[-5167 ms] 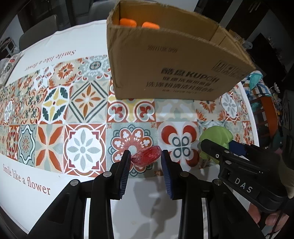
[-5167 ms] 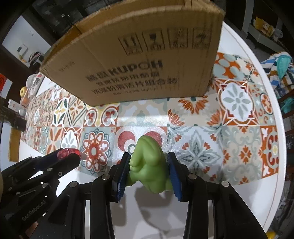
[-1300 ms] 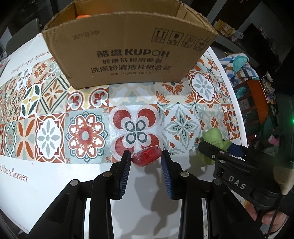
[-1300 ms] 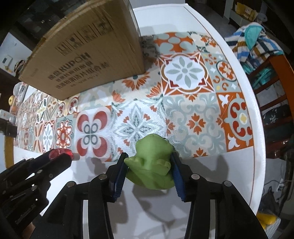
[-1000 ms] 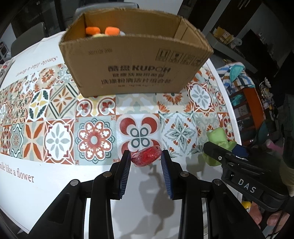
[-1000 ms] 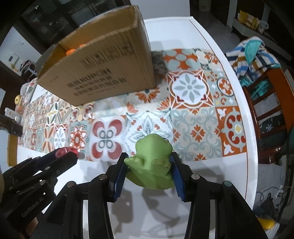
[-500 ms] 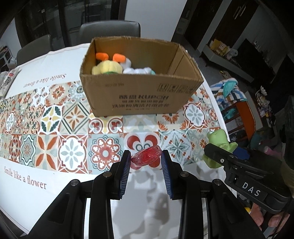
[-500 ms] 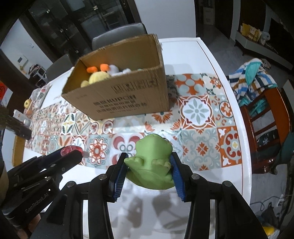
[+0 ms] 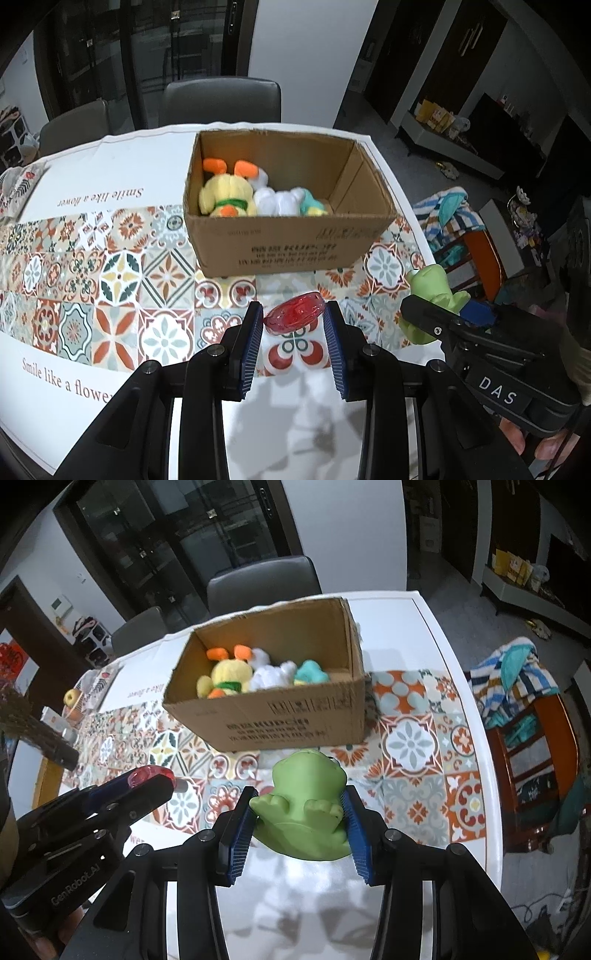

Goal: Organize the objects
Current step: 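Carry the frog and red toy over the box with both grippers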

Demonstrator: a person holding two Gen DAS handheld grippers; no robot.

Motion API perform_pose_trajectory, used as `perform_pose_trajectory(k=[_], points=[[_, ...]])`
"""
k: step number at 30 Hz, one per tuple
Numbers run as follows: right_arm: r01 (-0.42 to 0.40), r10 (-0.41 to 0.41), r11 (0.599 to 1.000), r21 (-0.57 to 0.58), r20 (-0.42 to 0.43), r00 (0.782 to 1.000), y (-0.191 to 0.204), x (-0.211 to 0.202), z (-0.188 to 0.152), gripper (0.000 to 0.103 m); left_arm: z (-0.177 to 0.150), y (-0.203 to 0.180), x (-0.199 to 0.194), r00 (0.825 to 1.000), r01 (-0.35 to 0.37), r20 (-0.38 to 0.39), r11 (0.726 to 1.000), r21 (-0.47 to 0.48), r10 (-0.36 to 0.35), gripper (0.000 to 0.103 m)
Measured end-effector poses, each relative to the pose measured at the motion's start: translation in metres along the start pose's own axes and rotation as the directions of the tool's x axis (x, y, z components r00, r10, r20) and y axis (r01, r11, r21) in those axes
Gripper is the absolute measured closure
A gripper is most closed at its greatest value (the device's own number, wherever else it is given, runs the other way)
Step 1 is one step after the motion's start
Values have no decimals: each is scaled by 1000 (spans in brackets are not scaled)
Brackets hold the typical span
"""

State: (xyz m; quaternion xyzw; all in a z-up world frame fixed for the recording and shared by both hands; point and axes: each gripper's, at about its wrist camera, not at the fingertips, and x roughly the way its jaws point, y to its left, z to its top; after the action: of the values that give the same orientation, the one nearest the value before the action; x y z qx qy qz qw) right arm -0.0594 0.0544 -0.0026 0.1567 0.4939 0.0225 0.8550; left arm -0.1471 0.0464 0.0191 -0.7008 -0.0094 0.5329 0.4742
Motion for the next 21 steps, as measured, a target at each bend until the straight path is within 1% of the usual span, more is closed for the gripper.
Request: perform_pose_trajectory(k=[9, 21], points=[[-12, 12, 1000, -11, 35, 999, 10, -7, 21, 57, 22, 3, -8, 1000, -2, 21, 999, 38, 1, 69], [-12, 15, 999, -36, 75, 997, 18, -6, 61, 57, 63, 4, -7, 999, -17, 51, 995, 93, 13, 69]])
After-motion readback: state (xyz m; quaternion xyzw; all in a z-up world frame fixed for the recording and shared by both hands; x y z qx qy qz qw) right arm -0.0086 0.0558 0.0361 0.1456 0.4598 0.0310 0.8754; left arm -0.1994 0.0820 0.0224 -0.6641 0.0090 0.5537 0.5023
